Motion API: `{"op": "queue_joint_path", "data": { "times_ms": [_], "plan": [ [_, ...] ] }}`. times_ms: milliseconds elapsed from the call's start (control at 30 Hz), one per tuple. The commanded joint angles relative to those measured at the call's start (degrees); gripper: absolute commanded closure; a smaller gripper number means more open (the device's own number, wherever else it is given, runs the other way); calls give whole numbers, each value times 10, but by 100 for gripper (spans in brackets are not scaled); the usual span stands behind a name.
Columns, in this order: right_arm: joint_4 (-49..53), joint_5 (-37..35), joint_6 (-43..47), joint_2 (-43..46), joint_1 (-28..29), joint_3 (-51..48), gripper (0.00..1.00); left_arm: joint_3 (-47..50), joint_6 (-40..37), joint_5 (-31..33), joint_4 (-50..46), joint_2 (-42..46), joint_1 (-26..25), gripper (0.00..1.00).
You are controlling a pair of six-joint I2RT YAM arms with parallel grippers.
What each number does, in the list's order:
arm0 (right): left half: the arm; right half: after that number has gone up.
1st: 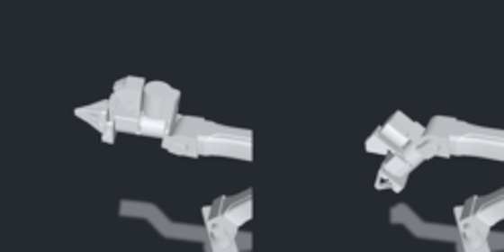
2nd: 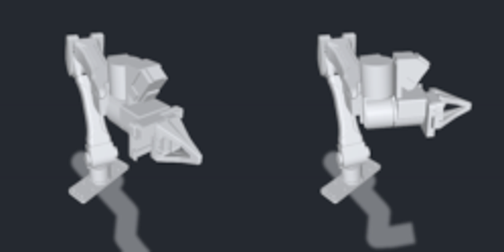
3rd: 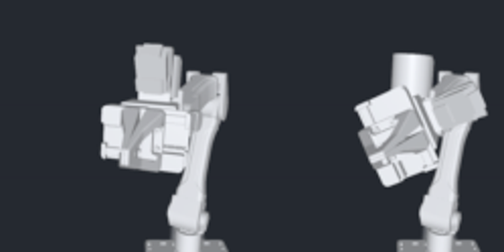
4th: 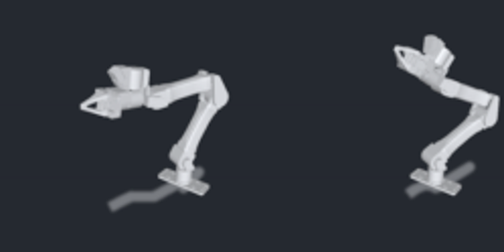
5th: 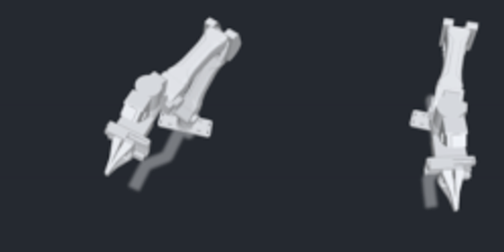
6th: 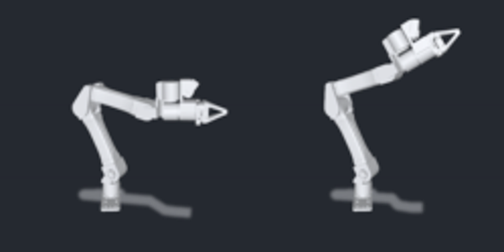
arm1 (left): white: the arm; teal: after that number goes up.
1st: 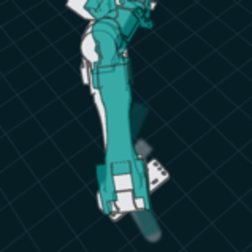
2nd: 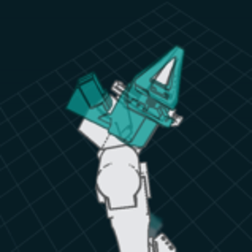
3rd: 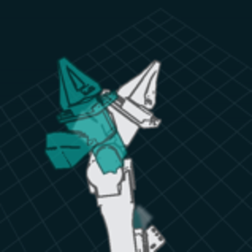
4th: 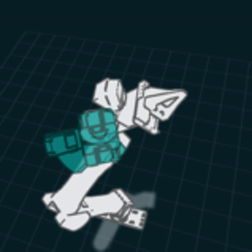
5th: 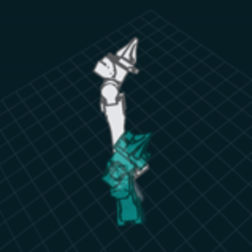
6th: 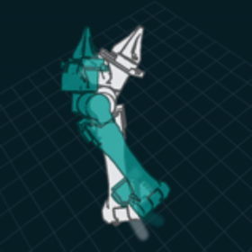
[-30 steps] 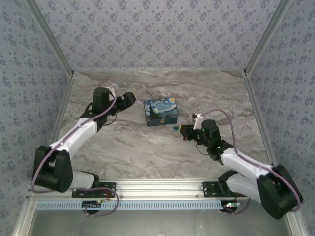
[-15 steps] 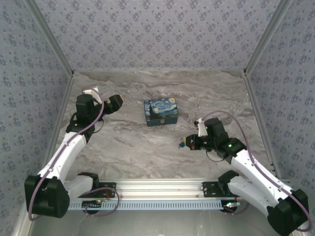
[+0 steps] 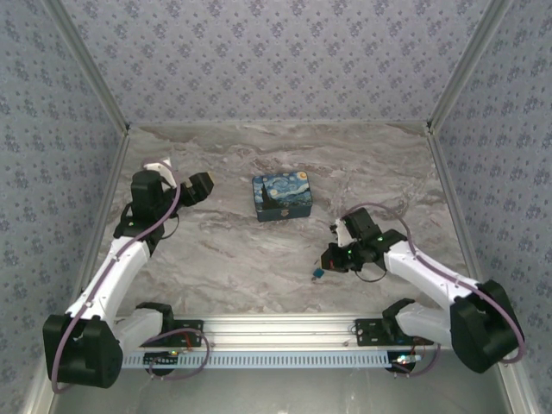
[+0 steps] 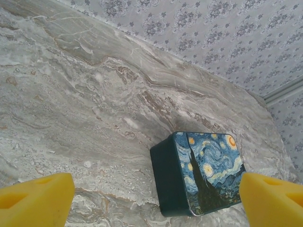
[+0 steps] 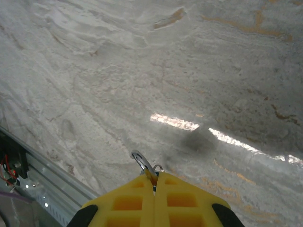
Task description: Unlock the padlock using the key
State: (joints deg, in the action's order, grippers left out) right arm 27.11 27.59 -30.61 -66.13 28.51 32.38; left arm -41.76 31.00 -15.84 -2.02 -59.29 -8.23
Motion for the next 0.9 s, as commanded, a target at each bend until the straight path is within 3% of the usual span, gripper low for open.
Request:
{"op": "queue_joint_path", "data": {
  "times_ms": [0,367,533,700,867],
  "plan": [
    [-45,16,-12,-27,-7,-11,100,-7,-16,-11,-9,10,4,10],
    [-93,4,-16,-78,-26,-24,99,-22,-24,-37,-16,11,4,9],
    [-79,-9,-9,-52,-38,-13,89,-31,-26,-30,-15,15,4,9],
    [-30,-41,14,0,-60,12,68,-47,-24,-19,5,15,13,6],
    [19,-78,50,62,-104,46,61,-58,-27,3,20,22,19,4]
  ]
}}
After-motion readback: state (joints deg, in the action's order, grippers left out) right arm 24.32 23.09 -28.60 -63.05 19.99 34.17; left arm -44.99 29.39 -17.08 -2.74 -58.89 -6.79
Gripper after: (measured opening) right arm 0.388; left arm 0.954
